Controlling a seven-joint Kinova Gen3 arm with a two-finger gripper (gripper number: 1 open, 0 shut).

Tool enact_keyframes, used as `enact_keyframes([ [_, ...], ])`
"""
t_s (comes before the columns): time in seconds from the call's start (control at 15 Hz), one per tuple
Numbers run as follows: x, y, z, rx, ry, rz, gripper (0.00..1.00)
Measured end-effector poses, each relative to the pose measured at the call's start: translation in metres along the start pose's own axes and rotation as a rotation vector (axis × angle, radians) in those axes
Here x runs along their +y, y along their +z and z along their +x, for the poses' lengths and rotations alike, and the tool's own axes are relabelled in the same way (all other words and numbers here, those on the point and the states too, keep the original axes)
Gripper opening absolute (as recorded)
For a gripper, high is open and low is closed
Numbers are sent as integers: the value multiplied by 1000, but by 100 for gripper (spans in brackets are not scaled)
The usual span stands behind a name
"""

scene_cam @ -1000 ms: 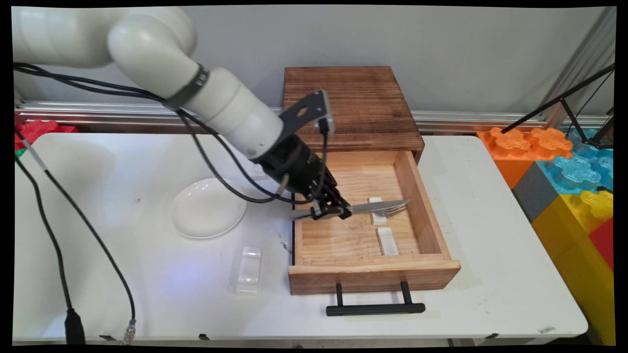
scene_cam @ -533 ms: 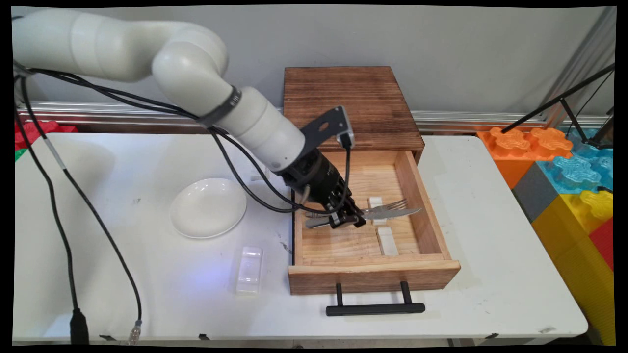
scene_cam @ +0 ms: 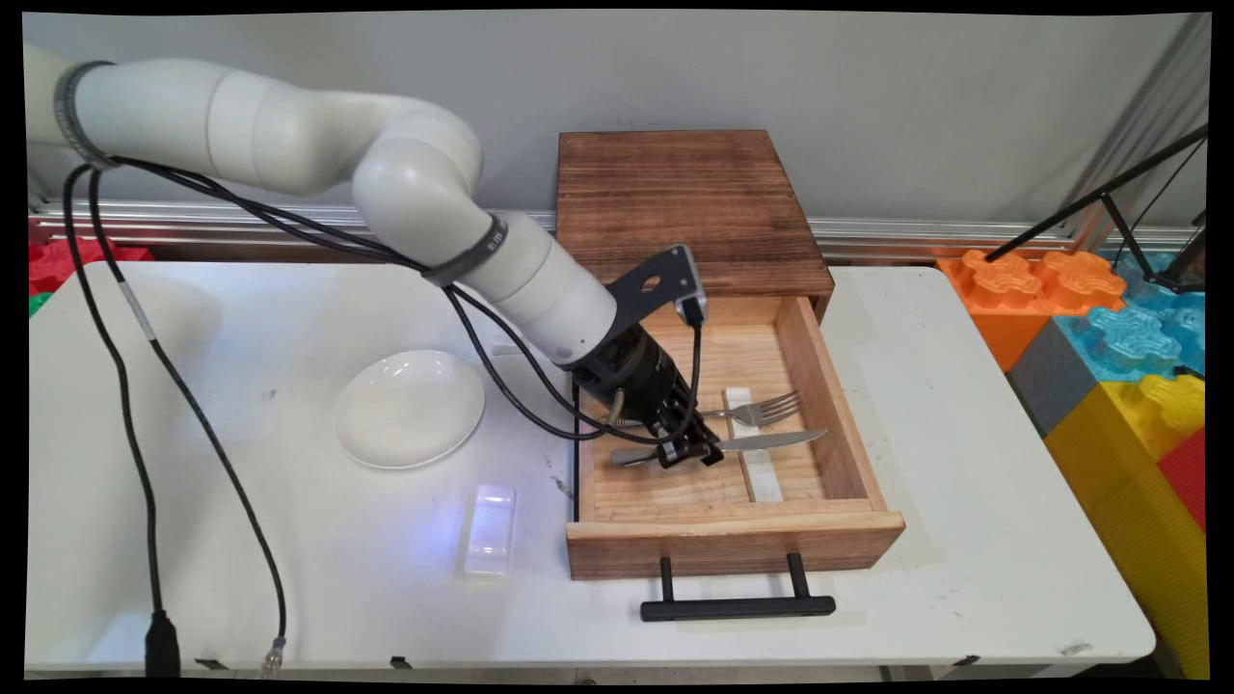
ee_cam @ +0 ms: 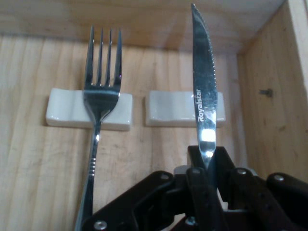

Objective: Place the picked object into the drawer

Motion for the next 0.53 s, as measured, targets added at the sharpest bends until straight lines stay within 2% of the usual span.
enact_keyframes([
  [0.53,-8,23,-16,-20,-7,-16,0],
])
